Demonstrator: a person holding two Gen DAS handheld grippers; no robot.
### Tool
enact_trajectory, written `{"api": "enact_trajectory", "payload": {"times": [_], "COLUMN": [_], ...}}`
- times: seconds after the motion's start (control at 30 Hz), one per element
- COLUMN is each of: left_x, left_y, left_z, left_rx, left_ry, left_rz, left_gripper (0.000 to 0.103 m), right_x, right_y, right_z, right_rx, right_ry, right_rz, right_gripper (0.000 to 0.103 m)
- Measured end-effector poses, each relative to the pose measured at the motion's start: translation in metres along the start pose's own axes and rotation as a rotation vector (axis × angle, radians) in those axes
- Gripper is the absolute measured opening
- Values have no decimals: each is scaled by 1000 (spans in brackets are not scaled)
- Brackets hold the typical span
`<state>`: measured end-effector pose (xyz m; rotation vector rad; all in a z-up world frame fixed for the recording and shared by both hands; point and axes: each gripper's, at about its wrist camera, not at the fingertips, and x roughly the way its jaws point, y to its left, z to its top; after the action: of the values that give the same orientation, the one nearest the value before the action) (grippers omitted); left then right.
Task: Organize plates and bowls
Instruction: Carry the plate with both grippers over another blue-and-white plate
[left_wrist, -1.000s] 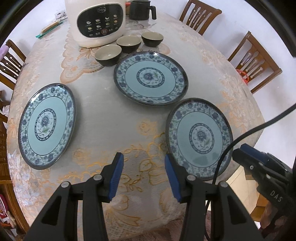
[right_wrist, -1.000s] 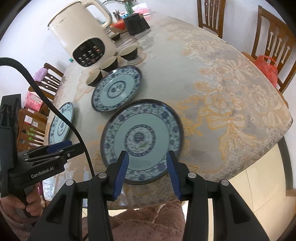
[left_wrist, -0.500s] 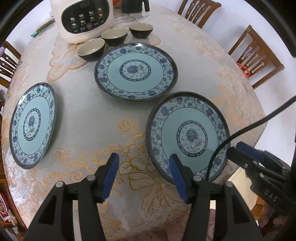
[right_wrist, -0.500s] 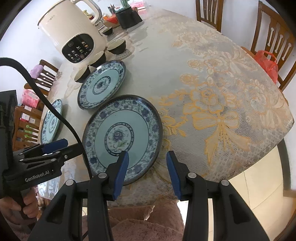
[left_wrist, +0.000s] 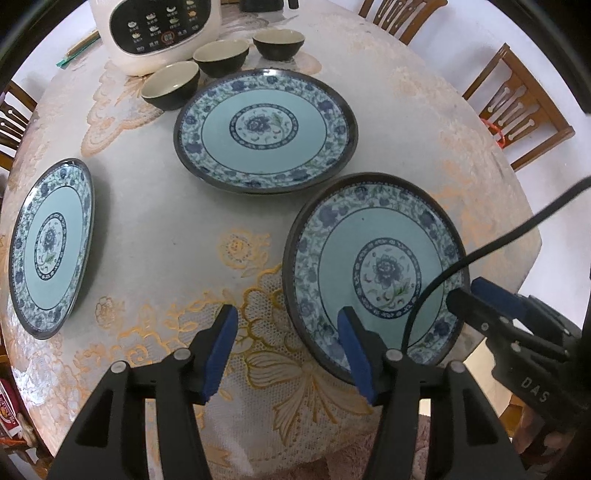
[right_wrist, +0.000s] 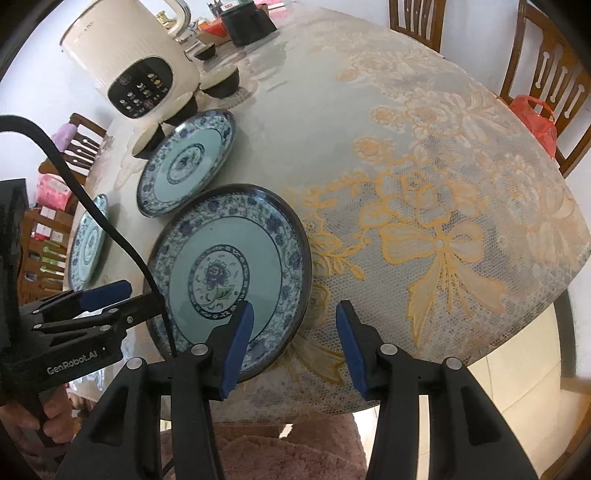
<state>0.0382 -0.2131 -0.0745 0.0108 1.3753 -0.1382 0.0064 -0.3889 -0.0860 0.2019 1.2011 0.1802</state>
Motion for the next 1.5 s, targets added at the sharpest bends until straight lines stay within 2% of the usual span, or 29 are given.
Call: {"api": "enact_trajectory", "payload": {"times": [0.23, 0.37, 0.47, 0.6, 0.7, 0.8, 0.87, 0.93, 0.97, 1.03, 1.07, 1.13, 1.5], "left_x": [14, 15, 17, 17, 19, 20, 21, 22, 22, 22, 23, 23, 19], "left_y": [2, 1, -2, -10, -13, -16, -18, -21, -22, -23, -24, -29, -26], "left_z": [5, 8, 10, 11, 13, 13, 14, 14, 15, 17, 17, 20, 16], "left_rx": [7, 16, 32, 46, 52, 61, 67, 75, 82, 93, 102, 123, 149], "left_ry": [29, 24, 21, 16, 12, 6, 4, 1, 2, 7, 8, 12, 26], "left_rz": [-23, -26, -24, -17, -15, -15, -14, -16, -18, -26, -26, -43, -41], "left_gripper": [59, 59, 59, 59, 59, 59, 59, 59, 59, 57, 56, 46, 45], "right_x": [5, 6, 8, 12, 12, 11, 11, 10, 10, 10, 10, 10, 8], "right_y": [4, 3, 13, 24, 22, 20, 20, 19, 19, 17, 16, 13, 14], "right_z": [1, 2, 2, 1, 1, 2, 2, 4, 4, 6, 6, 7, 3], "right_rx": [-7, -3, -46, -96, -92, -88, -91, -85, -83, -67, -58, -31, 28], "right_ry": [-5, -4, 8, 16, 9, -5, -15, -25, -29, -32, -33, -36, -36], "right_rz": [-9, 25, 7, -30, -20, -19, -33, -46, -51, -62, -62, -63, -55], "right_gripper": [49, 61, 70, 74, 74, 69, 57, 50, 43, 37, 32, 27, 24]}}
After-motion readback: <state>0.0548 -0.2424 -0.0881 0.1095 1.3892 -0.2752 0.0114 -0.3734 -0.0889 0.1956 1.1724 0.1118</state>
